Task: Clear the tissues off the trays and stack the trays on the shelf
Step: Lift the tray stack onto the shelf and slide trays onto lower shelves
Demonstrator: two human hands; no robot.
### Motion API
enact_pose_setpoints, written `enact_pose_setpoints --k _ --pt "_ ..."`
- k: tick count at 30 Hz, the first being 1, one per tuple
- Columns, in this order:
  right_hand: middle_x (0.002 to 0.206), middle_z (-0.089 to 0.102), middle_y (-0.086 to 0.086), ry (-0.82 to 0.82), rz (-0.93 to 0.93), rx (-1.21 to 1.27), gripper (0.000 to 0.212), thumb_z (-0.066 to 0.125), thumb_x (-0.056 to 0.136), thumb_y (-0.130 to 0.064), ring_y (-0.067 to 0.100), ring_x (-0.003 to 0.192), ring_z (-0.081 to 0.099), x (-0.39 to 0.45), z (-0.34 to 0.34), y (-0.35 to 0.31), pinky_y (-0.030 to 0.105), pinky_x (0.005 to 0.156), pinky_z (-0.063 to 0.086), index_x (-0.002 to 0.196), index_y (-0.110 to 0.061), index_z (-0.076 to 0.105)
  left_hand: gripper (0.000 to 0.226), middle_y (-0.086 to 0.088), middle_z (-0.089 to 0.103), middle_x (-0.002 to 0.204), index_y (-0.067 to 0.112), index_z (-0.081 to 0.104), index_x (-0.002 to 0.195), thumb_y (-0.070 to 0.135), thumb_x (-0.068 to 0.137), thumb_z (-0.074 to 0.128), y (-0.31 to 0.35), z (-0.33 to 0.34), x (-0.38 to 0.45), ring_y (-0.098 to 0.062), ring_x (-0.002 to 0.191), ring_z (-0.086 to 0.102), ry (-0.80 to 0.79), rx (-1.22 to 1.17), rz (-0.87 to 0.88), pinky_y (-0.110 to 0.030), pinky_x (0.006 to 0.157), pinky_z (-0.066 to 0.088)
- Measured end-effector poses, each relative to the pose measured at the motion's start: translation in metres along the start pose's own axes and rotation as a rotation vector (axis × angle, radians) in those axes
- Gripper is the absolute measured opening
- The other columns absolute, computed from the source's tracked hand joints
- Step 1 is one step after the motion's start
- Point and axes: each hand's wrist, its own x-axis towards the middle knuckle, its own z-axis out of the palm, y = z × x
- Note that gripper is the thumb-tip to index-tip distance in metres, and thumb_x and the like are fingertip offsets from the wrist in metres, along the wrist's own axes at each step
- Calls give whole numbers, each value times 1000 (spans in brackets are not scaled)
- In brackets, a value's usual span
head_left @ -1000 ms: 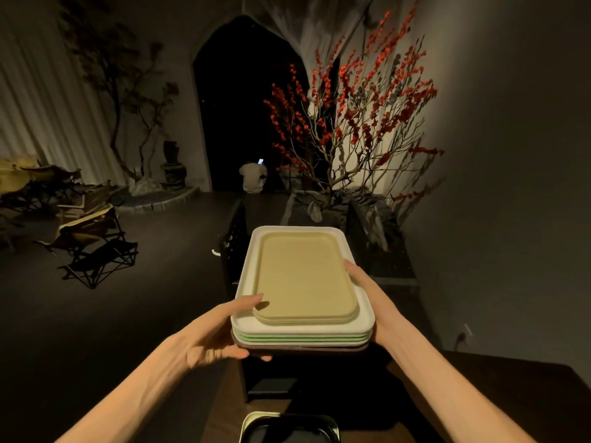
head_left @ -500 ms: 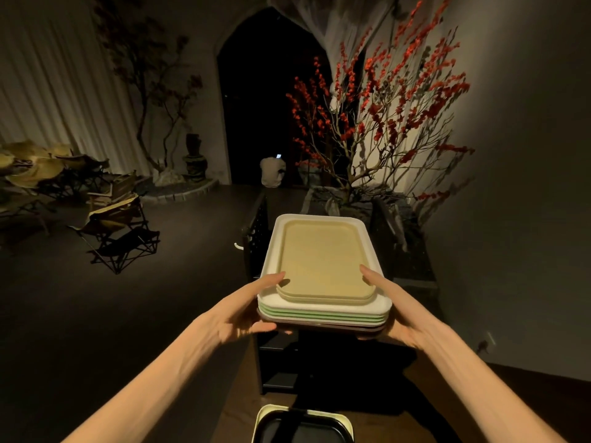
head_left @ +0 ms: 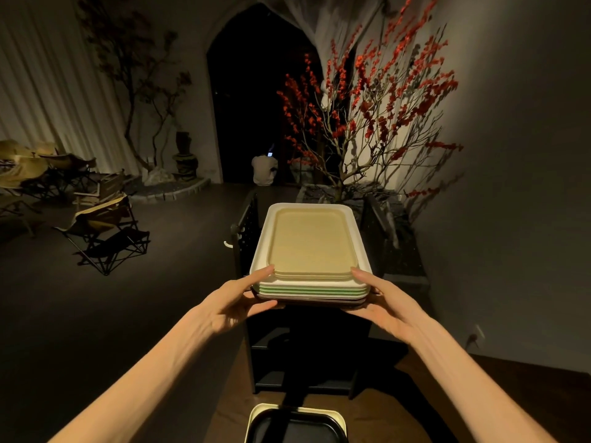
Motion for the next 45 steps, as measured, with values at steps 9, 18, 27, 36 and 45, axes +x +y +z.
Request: enact_pose_setpoints --k 9,18,27,36,45 --pt "133 60 27 18 5 -14 60 76 86 -16 45 124 58 11 -3 -1 53 115 37 138 3 51 58 -28 68 114 -2 64 119 19 70 85 5 -5 9 -44 103 68 33 2 -35 -54 72 57" --pt "127 67 20 -40 1 -239 84 98 55 -20 40 118 64 -3 -29 14 54 111 41 128 -5 61 77 -13 67 126 11 63 125 43 59 89 -16 -34 8 -32 121 60 -164 324 -106 -51 103 46" --pt "112 76 5 110 62 -653 52 85 76 -22 18 108 71 17 -71 78 39 102 53 124 -17 65 33 -5 73 117 13 67 118 20 86 70 -97 -77 34 -20 116 64 29 433 -192 -39 96 49" --pt "118 67 10 319 281 -687 46 81 82 -15 20 112 64 39 -138 217 37 101 53 122 -9 60 19 -15 69 116 10 69 107 11 89 64 -218 -115 34 -26 106 64 187 484 -367 -32 78 50" --pt "129 61 21 560 505 -749 41 75 85 -10 36 112 61 20 -191 324 48 101 49 120 1 59 19 -10 64 88 6 63 102 1 84 69 -317 -148 11 -8 65 62 441 571 -431 -21 55 48"
